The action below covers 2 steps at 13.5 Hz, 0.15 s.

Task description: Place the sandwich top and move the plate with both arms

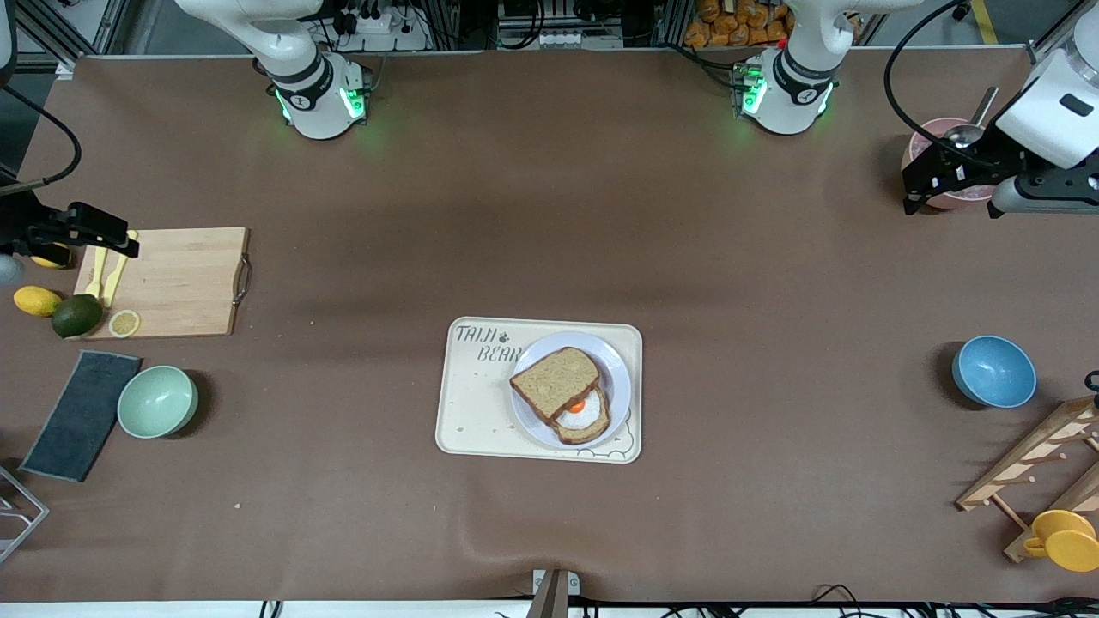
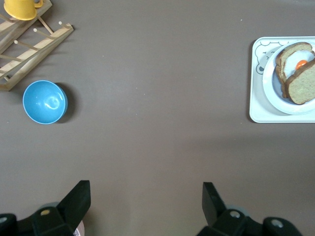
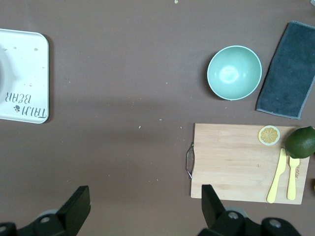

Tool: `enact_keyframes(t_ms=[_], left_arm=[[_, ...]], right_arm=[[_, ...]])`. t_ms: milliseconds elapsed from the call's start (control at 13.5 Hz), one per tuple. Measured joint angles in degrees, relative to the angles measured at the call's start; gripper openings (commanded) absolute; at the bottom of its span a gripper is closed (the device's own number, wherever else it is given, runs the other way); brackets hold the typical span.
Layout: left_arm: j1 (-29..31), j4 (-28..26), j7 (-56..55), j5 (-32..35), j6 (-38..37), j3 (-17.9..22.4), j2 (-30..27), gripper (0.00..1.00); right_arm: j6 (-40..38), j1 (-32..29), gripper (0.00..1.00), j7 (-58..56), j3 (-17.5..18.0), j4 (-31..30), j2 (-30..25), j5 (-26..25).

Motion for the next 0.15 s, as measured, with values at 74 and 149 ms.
enact_keyframes(t_ms=[74, 149], left_arm=[[0.0, 0.0, 0.0, -0.2, 0.0, 0.0, 0.0, 1.00], [0.0, 0.0, 0.0, -0.2, 0.0, 0.0, 0.0, 1.00]], right_arm=[[-0.1, -0.1, 1.00, 0.0, -0.1, 0.0, 0.0, 0.0], [-0.4, -0.1, 1.00, 0.0, -0.1, -0.1, 0.1, 0.0]])
